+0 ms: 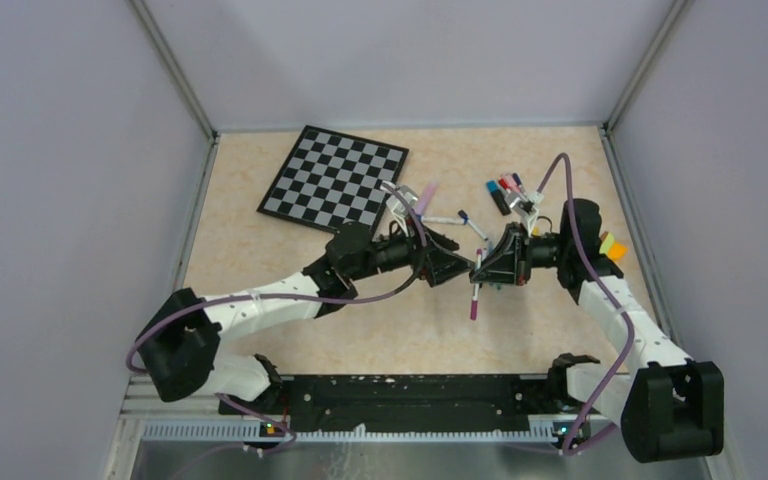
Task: Open the pen caps
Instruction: Pick up the pen from the center of the board.
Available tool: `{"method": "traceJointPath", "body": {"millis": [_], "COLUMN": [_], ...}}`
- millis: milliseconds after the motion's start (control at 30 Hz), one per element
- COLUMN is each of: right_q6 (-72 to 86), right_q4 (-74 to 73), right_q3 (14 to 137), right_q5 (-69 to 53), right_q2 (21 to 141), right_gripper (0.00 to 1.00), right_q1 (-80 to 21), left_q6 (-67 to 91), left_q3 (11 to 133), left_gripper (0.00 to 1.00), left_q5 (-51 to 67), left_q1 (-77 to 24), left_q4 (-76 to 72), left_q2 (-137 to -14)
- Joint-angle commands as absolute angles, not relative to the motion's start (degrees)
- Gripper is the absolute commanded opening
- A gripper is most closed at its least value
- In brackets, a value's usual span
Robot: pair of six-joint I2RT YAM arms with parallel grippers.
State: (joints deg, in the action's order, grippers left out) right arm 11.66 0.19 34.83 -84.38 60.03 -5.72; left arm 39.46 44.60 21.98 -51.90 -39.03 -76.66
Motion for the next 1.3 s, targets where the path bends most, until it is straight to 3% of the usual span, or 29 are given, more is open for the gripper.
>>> {"method": "traceJointPath", "body": {"millis": [0,433,600,1267], "right_q6": [13.41,15.03,15.21,15.9], "right_q4": [5.98,7.53,7.64,7.91], "right_q3": [34.06,33.75,33.66,33.75], "right_q5": [-87.63,-87.64,-87.64,-87.22], "right_q2": [58.51,59.07,59.23,59.42], "right_gripper": [0.0,0.0,0.0,0.0], "right_q1": [-6.99,-7.97,-8.24,-8.3], "left_q6": [42.16,45.41,46.49,45.12], "left_q3": [48.01,48.38,48.72,50.97], "left_gripper": [0.87,0.53,0.36,0.25], "left_q5": [25.71,26.9,26.2,26.23], "left_q1": [-51.94,-52.8,-53.04,-54.39], "left_q4": [-46.51,-51.88,-53.03,-48.98], "left_q2": [-80.21,-85.53,-86.37,-88.05]}}
